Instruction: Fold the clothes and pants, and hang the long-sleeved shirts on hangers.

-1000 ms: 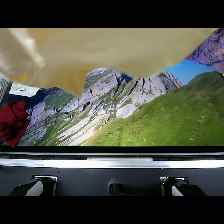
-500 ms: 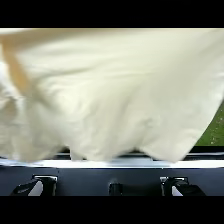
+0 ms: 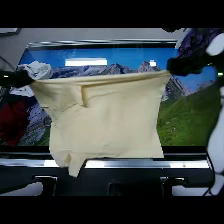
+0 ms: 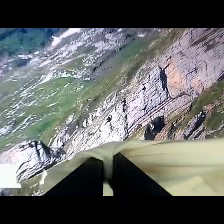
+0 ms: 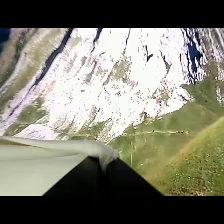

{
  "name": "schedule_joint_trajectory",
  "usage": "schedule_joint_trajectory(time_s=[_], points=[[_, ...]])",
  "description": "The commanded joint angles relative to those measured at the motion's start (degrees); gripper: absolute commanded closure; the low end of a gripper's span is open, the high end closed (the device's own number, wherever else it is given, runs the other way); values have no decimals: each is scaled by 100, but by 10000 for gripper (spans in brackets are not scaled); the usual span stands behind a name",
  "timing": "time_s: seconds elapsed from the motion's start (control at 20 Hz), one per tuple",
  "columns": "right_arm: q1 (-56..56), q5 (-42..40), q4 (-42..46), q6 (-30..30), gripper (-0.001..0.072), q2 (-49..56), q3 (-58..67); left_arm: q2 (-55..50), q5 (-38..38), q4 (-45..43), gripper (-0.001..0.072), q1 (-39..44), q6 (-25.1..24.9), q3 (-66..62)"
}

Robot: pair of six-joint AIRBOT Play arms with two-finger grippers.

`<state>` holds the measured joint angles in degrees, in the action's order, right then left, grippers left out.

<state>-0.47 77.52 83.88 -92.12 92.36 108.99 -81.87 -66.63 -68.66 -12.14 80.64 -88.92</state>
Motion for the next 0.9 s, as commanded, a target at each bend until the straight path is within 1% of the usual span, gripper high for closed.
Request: schedule_joint_trajectory(time_s=[0.0, 0.15, 0.25, 0.35, 0.5, 0.7, 0.85], points=[[2, -667, 129, -120, 690, 1259, -39, -1668, 629, 162, 688, 354, -269, -280], [2, -1067, 133, -286, 690, 1700, -39, -2621, 651, 162, 688, 474, -269, -1091], [2, -1143, 136, -328, 690, 1784, -39, -2889, 625, 160, 688, 468, -267, -1497], [2, -1012, 131, -337, 690, 1781, -39, -2885, 531, 157, 688, 446, -267, -1622], [2, -358, 129, -369, 690, 1784, -39, -2879, -260, 4, 688, 413, -243, -1687], [2, 651, 127, -369, 689, 1790, -44, -2881, -1427, -702, 688, 413, 450, -1687], [2, 1246, 101, -369, 689, 1843, -46, -2896, -2052, -728, 688, 417, 592, -1685]])
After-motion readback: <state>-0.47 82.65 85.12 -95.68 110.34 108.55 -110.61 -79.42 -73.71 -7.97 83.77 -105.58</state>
